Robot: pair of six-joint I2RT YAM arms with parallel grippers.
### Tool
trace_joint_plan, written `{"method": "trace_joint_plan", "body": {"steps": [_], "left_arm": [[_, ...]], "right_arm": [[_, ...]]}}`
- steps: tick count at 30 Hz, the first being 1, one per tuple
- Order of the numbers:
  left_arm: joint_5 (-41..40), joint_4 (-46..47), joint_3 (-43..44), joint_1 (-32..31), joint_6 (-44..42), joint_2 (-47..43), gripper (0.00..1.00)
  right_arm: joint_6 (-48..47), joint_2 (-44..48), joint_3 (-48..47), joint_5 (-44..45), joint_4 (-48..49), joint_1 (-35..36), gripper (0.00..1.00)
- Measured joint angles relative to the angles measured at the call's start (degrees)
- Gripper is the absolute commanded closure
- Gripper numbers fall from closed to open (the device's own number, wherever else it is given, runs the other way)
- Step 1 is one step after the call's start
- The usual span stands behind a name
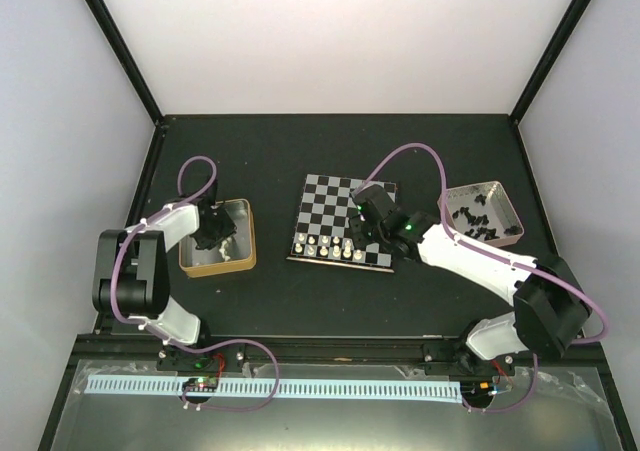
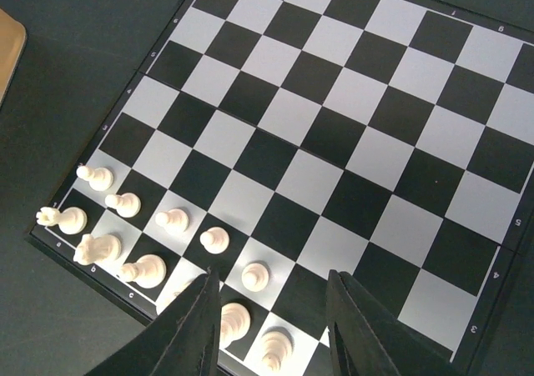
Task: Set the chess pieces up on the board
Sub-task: Pick up the chess piece from the storage box.
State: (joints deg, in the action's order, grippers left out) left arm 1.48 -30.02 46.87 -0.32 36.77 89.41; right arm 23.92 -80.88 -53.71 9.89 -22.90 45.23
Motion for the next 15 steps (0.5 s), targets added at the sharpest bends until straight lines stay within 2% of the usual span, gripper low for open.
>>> {"method": "trace_joint_plan", "body": {"steps": [2, 5, 8, 15], "left_arm": [[-0.15, 0.02, 0.48, 0.02, -0.17, 0.42, 0.64], [-0.26, 0.02, 1.86, 0.04, -0.76, 1.86, 0.80], [-0.37, 0.04, 2.93, 0.13, -1.66, 3.19, 0.86], [-0.35, 0.04, 3.32, 0.26, -2.19, 3.50, 0.89]], "right_arm": [[-0.07, -0.09, -0.20, 0.00, 0.17, 0.00, 0.63], [-0.09, -0.20, -0.50, -0.02, 0.22, 0.00, 0.64], [-0.09, -0.20, -0.66, -0.02, 0.46, 0.00, 0.65], [-0.09, -0.20, -0.70, -0.04, 0.66, 0.00, 0.65]]}}
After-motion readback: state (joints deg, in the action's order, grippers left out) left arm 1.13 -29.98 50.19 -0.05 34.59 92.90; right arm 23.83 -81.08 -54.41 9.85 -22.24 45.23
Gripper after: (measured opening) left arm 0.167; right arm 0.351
